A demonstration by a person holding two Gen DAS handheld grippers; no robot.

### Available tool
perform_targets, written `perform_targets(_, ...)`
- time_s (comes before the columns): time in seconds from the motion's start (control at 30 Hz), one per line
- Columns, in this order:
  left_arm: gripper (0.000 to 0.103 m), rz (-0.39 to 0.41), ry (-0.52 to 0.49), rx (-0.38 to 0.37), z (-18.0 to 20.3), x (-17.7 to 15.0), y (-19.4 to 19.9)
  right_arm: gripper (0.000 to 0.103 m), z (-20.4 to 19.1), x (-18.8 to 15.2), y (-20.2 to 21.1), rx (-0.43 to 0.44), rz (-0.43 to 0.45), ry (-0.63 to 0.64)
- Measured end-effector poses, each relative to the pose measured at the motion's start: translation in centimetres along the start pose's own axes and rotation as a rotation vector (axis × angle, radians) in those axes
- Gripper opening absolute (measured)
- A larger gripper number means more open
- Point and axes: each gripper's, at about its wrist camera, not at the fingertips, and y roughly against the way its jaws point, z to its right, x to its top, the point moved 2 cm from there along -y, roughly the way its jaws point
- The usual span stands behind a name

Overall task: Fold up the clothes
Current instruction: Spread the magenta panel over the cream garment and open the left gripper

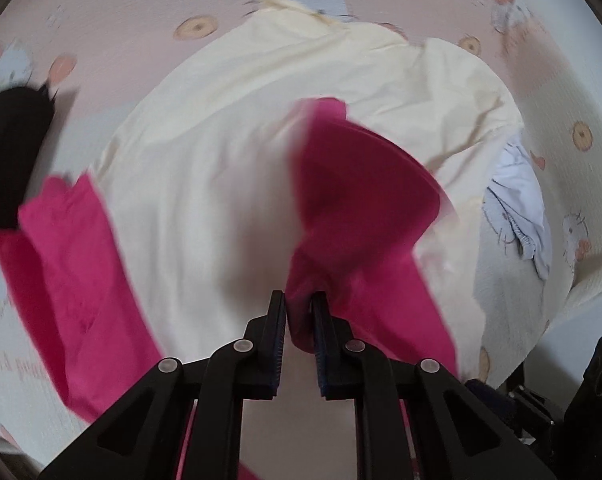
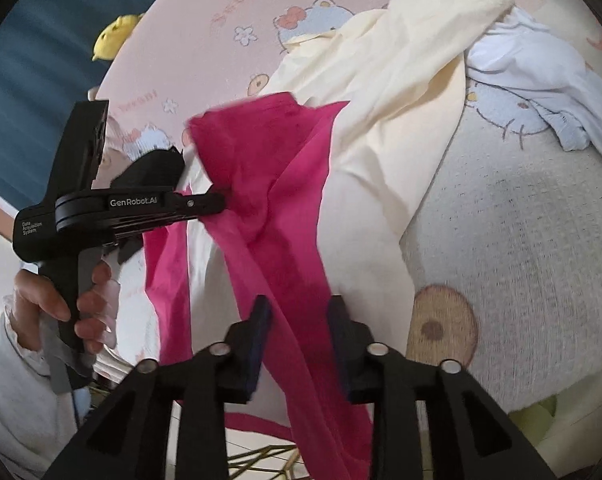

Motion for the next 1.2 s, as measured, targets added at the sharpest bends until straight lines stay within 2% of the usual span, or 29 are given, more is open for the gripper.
perform_targets(0.27, 0.011, -0.043, 0.180, -0.228, -2.8, -1.7, -0.2, 0.036, -1.9, -0.9, 1.6, -0.112, 0.067, 0.066)
perform_targets(0.43, 0.012, -0.069, 0.287, -0.361, -4.3, -2.5, -0.2, 0.037, -2.9, -1.1, 1.6, -0.141, 0.069, 0.067)
perform_targets(0.63, 0.014, -0.070, 0.452, -0.477, -5.6, -2.1, -1.0, 0.037, -4.3, -1.9, 0.7, -0.207, 0.045, 0.166)
perform_targets(0.7, 0.025, -0.081, 0.501, -0.511, -6.2, -2.1, -1.5, 0.037, -4.8, -2.2, 0.4, -0.228, 0.036, 0.198)
perform_targets(0.73, 0.044, -0.085, 0.522, -0.525, -6.5, -2.1, -1.7, 0.037, -5.1, -2.3, 0.3, -0.239, 0.032, 0.215)
perform_targets(0.77, 0.063, -0.086, 0.537, -0.533, -6.7, -2.1, -1.8, 0.037, -5.2, -2.4, 0.1, -0.254, 0.028, 0.227)
perform_targets(0.8, 0.067, -0.081, 0.540, -0.527, -6.8, -1.9, -1.9, 0.037, -5.2, -2.5, 0.0, -0.273, 0.025, 0.235)
perform_targets(1.07, 0.068, -0.045, 0.561, -0.477, -7.2, -1.0, -2.3, 0.037, -5.2, -2.8, -1.6, -0.438, 0.003, 0.310)
perform_targets(1.2, 0.068, -0.058, 0.502, -0.450, -6.4, -0.2, -3.3, 0.037, -5.8, -3.1, -3.2, -0.517, -0.013, 0.374)
